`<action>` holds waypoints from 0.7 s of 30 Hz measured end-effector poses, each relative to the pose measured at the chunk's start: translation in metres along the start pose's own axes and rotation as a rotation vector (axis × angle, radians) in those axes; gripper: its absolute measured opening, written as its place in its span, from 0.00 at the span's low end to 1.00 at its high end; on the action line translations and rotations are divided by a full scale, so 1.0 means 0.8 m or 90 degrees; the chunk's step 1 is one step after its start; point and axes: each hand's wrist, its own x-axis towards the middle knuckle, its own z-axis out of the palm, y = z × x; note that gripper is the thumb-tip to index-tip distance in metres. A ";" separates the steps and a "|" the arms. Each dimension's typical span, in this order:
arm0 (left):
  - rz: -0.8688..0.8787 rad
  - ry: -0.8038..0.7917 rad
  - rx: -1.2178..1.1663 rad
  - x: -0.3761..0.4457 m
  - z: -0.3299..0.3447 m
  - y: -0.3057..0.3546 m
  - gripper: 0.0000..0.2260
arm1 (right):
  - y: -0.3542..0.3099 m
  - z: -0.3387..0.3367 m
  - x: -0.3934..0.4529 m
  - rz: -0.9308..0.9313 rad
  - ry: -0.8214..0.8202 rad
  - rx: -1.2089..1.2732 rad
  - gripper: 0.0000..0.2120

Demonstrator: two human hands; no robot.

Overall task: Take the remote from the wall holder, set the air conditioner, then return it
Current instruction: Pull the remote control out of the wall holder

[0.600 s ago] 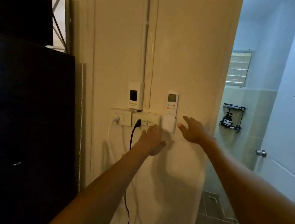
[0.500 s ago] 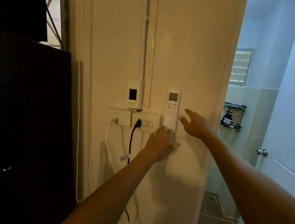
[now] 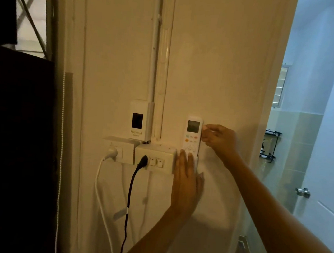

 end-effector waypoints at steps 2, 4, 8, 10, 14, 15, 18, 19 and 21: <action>-0.014 0.042 -0.058 0.002 0.013 -0.003 0.28 | 0.001 0.007 0.004 -0.013 0.019 0.008 0.16; -0.042 0.073 -0.102 0.006 0.025 -0.006 0.29 | 0.002 0.012 0.005 -0.028 0.042 -0.013 0.17; -0.077 0.110 -0.091 0.015 0.042 -0.005 0.29 | 0.003 0.015 0.010 -0.058 0.062 -0.041 0.16; -0.075 0.132 -0.085 0.017 0.049 -0.005 0.31 | 0.004 0.018 0.013 -0.069 0.061 -0.048 0.15; -0.061 0.166 -0.098 0.015 0.057 -0.008 0.35 | 0.003 0.019 0.018 -0.095 0.056 -0.076 0.11; -0.059 0.170 -0.100 0.015 0.058 -0.008 0.35 | 0.002 0.019 0.018 -0.096 0.056 -0.081 0.11; -0.053 0.165 -0.097 0.016 0.060 -0.012 0.35 | -0.001 0.021 0.019 -0.094 0.067 -0.086 0.10; -0.053 0.160 -0.098 0.016 0.060 -0.012 0.34 | -0.001 0.021 0.018 -0.099 0.070 -0.088 0.10; -0.055 0.153 -0.102 0.016 0.059 -0.012 0.34 | -0.002 0.022 0.016 -0.109 0.077 -0.084 0.09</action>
